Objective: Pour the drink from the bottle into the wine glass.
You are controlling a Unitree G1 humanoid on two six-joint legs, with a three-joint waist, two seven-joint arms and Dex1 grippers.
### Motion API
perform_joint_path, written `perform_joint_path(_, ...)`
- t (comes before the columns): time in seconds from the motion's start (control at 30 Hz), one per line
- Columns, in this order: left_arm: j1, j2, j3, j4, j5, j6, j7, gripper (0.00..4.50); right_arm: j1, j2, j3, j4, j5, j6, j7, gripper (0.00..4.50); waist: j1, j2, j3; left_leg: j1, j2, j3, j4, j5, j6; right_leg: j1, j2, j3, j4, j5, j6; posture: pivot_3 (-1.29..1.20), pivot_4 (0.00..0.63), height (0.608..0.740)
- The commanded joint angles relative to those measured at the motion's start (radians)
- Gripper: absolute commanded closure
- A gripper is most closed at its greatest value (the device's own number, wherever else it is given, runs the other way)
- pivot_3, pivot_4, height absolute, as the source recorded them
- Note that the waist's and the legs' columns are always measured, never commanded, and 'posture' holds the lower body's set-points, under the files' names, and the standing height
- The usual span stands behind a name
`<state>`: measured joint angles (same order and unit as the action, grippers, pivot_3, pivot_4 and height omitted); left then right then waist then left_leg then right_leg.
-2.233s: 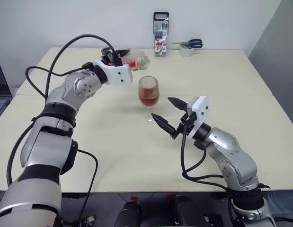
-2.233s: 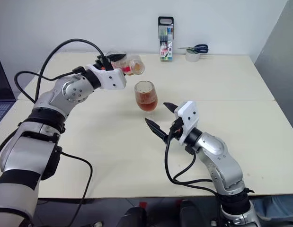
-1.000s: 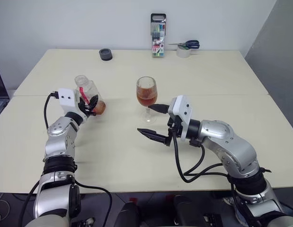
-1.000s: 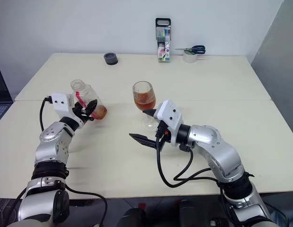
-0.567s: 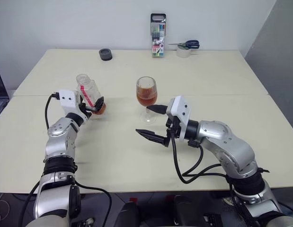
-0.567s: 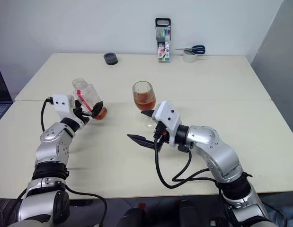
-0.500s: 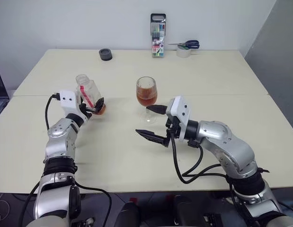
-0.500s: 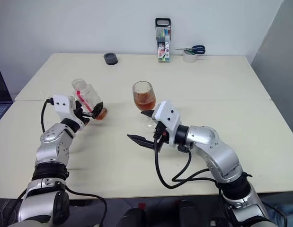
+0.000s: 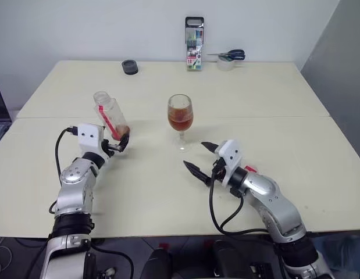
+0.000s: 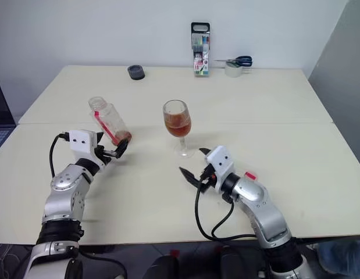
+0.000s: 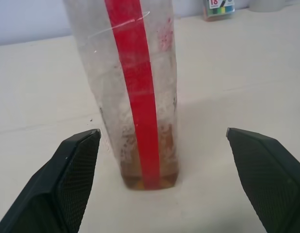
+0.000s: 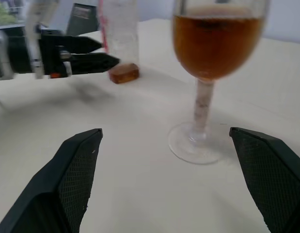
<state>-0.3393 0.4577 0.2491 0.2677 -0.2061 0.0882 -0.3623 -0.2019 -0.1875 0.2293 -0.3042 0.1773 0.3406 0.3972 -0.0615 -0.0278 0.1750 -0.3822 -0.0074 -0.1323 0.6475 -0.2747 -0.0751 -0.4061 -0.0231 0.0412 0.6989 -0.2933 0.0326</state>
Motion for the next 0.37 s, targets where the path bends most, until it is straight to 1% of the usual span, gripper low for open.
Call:
perform_joint_path(0.03, 0.048, -0.014, 0.008, -0.115, 0.019, 0.007, 0.049, 0.05, 0.027, 0.045, -0.069, 0.018, -0.031, -0.095, -0.100, 0.00, 0.005, 0.000, 0.000, 0.000, 0.000, 0.000, 0.000, 0.000, 0.001, 0.000, 0.000, 0.000, 0.000, 0.000, 0.000, 0.00, 0.150, 0.740)
perform_joint_path(0.17, 0.109, -0.043, -0.006, -0.188, 0.012, 0.012, 0.055, 0.05, 0.042, 0.088, -0.106, 0.054, -0.048, -0.144, -0.159, 0.00, 0.007, 0.000, 0.000, 0.001, 0.000, 0.001, 0.000, -0.001, 0.001, 0.000, 0.000, 0.000, 0.000, 0.000, 0.000, 0.00, 0.150, 0.740)
perform_joint_path(0.37, 0.136, -0.070, -0.012, -0.230, 0.011, 0.009, 0.055, 0.05, 0.036, 0.092, -0.126, 0.091, -0.051, -0.167, -0.169, 0.00, 0.008, 0.000, 0.000, 0.001, 0.000, 0.001, 0.000, -0.001, 0.001, 0.001, 0.000, 0.000, 0.000, 0.000, 0.000, 0.00, 0.150, 0.740)
